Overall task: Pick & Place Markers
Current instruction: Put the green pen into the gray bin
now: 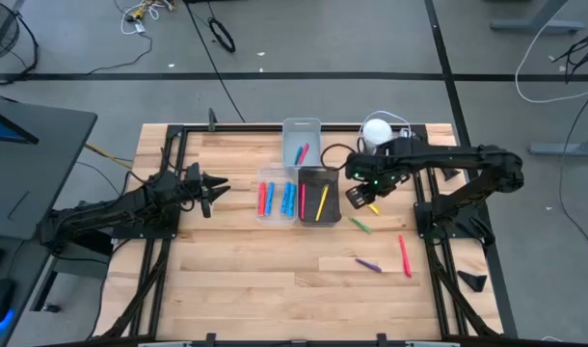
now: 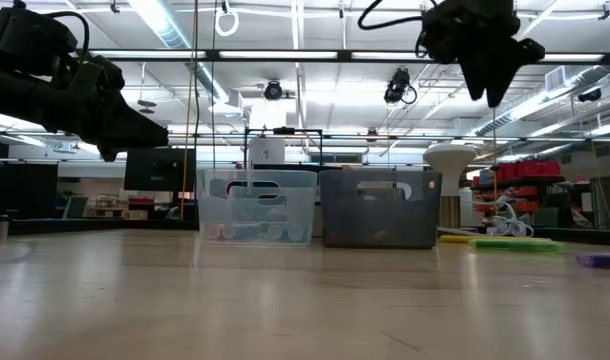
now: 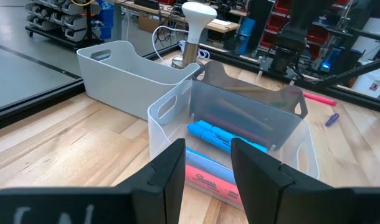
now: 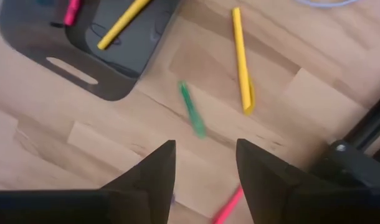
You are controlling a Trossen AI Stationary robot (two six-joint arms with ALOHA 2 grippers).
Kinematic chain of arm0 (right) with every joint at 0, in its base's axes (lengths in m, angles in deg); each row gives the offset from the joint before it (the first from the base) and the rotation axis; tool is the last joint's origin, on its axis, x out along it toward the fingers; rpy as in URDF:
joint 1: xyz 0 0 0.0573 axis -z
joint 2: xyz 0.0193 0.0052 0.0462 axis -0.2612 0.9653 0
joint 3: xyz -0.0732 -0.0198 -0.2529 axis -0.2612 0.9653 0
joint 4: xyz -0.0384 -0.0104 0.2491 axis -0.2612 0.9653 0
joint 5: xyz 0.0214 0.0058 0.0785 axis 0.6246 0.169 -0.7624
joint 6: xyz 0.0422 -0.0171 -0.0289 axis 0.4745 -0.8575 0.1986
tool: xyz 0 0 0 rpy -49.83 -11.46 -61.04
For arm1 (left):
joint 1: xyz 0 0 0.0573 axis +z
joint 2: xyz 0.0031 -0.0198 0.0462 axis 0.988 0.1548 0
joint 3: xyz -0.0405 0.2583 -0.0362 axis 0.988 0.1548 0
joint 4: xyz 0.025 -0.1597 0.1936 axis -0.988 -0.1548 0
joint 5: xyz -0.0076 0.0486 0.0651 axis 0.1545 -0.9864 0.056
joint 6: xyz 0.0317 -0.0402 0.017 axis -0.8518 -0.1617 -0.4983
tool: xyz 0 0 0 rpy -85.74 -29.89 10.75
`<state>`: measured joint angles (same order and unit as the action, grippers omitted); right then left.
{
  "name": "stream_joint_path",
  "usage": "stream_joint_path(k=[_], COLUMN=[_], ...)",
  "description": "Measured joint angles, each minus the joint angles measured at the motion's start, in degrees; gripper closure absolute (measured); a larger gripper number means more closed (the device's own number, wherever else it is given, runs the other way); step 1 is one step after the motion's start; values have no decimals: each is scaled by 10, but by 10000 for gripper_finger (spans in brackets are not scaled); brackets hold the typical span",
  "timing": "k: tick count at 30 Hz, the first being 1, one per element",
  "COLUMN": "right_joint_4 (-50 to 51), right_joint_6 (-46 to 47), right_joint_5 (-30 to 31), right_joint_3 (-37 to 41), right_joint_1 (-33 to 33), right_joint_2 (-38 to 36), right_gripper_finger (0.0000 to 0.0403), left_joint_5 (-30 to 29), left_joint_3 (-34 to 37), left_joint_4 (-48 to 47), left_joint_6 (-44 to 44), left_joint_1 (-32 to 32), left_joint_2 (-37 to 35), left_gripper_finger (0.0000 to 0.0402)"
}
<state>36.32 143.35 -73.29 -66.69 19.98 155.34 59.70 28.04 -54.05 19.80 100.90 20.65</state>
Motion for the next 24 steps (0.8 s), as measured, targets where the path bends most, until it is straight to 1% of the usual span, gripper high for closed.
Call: stream_joint_path(k=[3,7,19,24], right_joint_4=[-25,-60,-181,-240], right_joint_6=[22,24,-20,-67], right_joint_5=[0,0,0,0], right_joint_3=[28,63,180,233], right_joint_1=[-7,-22,-56,-67], right_joint_2=[0,0,-3,-3], right_gripper_finger=[232,232,232,232], left_joint_5=[0,0,0,0], left_joint_3=[0,0,0,0], left_joint_4=[0,0,0,0], left_joint_6=[0,0,0,0], left_joint_1=[0,0,0,0], left_joint_2=[0,0,0,0], left_gripper_finger=[266,266,266,266])
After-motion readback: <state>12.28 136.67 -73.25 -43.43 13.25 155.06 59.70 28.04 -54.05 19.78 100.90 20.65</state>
